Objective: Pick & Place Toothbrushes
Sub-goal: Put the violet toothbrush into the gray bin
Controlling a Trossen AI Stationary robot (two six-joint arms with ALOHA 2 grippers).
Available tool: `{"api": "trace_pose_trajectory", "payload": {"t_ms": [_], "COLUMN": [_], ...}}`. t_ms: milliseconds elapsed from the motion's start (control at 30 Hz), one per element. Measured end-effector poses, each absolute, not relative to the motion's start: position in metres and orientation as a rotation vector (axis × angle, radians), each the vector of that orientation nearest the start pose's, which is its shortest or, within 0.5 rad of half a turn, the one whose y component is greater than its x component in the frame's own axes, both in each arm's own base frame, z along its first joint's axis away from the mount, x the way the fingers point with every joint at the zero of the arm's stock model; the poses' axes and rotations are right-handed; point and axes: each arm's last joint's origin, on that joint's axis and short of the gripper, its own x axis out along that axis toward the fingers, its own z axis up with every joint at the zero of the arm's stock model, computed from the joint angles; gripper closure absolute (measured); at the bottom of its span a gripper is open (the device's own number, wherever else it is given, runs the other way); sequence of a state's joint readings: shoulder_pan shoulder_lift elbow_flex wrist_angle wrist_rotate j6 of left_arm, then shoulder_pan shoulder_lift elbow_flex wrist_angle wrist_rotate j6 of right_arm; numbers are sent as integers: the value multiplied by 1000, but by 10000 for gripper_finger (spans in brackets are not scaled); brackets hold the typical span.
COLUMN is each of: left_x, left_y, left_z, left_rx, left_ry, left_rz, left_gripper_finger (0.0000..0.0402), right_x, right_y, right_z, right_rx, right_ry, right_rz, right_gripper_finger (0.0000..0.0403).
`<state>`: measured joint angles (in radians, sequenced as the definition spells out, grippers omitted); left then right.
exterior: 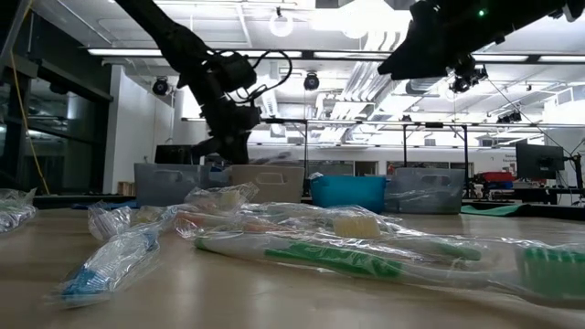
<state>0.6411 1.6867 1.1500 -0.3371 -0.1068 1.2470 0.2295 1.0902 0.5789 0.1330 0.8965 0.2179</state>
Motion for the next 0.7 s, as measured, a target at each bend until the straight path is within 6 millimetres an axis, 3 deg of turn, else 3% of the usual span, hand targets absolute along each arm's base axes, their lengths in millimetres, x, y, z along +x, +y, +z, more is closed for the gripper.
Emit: {"api": "trace_pose_trajectory", "payload": {"t_ms": [400,700], "left_x": [281,284], "left_y": [214,216], "left_z": [217,221], "left_rx": [894,923], "left_ry": [1163,1128], "left_rz": [53,86], "left_gripper_finger": [357,268], "right_x": [220,221], "right_y": [28,29], "right_z": [238,237], "right_rx": [3,21], "right_ry": [258,262], "right_rz": [-676,-647], "right_gripper_finger": [167,167]}}
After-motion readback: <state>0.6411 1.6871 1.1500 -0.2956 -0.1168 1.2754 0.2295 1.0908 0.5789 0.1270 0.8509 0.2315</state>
